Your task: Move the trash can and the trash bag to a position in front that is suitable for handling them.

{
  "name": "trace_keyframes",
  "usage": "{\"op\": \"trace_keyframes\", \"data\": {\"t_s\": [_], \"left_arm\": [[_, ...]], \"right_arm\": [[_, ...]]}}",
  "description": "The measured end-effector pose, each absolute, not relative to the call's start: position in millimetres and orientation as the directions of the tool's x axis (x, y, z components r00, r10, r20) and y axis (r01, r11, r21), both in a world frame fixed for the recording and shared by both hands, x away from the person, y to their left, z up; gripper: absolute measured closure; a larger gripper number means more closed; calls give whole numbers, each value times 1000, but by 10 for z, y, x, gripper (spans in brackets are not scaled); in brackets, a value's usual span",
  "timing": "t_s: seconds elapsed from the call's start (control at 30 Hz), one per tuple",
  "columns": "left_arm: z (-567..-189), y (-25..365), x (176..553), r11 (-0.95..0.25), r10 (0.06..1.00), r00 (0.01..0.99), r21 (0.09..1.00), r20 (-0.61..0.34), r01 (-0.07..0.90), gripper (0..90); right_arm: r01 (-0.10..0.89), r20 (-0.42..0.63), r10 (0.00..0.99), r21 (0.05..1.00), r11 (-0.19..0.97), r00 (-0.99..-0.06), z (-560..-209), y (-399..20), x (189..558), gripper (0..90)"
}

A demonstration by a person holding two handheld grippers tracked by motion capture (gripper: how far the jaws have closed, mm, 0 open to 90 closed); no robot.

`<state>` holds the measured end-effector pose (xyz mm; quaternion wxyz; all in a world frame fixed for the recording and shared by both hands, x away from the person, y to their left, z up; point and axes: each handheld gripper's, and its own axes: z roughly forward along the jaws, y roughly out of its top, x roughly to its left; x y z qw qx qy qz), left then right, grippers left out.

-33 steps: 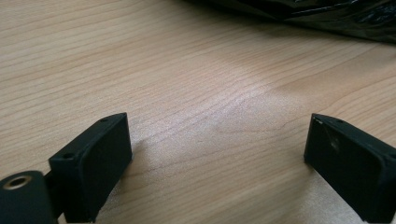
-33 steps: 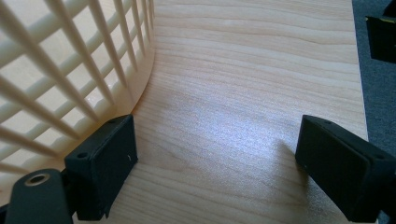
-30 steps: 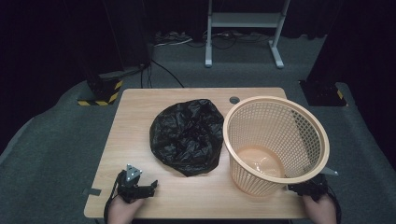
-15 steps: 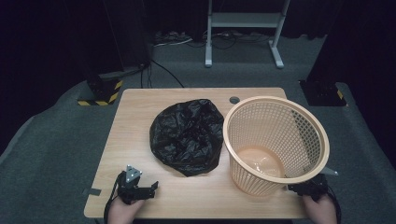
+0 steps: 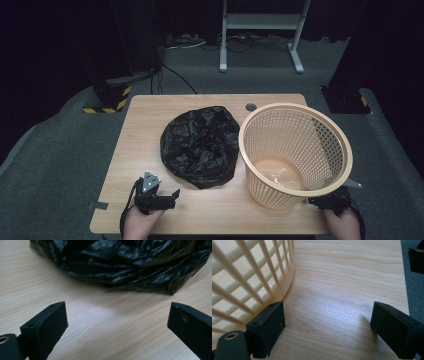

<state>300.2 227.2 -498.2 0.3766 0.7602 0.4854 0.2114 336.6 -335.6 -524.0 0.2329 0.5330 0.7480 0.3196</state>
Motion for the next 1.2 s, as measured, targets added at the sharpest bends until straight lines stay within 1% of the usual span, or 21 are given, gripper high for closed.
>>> {"op": "trace_keyframes", "data": {"t_s": [0.1,0.23,0.4,0.5,0.57,0.63,0.67,0.77,0.8,0.83,0.97,1.0,1.03,1.13,1.2], "left_arm": [[-4902,2229,3039,-237,892,449,794,-51,560,34],[-4784,2141,3115,-242,886,461,803,-47,545,61],[-4632,1964,3235,-290,867,498,800,-14,526,64],[-4540,1894,3342,-305,856,516,799,-8,518,66],[-4485,1873,3446,-292,852,522,799,-33,526,88],[-4430,1844,3591,-304,851,524,792,-24,530,95],[-4430,1844,3591,-304,851,524,792,-24,530,96],[-4378,1819,3755,-327,849,528,783,-2,529,102],[-4358,1798,3857,-338,849,528,781,12,526,114],[-4358,1798,3857,-338,849,528,781,12,526,125],[-4367,1794,4065,-348,850,527,781,29,519,154],[-4381,1791,4164,-356,849,528,779,37,517,184],[-4381,1791,4164,-356,849,528,779,37,517,201],[-4381,1763,4299,-360,851,524,777,45,517,219],[-4377,1749,4365,-351,857,514,776,40,524,261]], "right_arm": [[648,-8,946,726,228,-323,-5240,-3356,3365,122],[649,-8,946,726,227,-323,-5240,-3356,3365,123],[649,-5,947,727,224,-320,-5239,-3355,3367,122],[649,-6,947,727,224,-321,-5238,-3355,3367,122],[651,-3,948,726,222,-320,-5238,-3353,3366,122],[651,-3,947,726,222,-320,-5238,-3353,3366,122],[651,-3,947,726,222,-320,-5238,-3353,3366,122],[651,-3,947,726,223,-320,-5238,-3354,3366,122],[651,-3,947,725,222,-320,-5238,-3353,3366,122],[651,-3,947,725,222,-320,-5238,-3353,3366,122],[649,-6,947,727,224,-321,-5238,-3355,3367,122],[649,-6,947,727,225,-321,-5238,-3355,3367,122],[649,-6,947,727,225,-321,-5238,-3355,3367,122],[649,-6,947,727,225,-321,-5238,-3355,3367,122],[649,-6,947,727,224,-321,-5238,-3355,3367,122]]}}
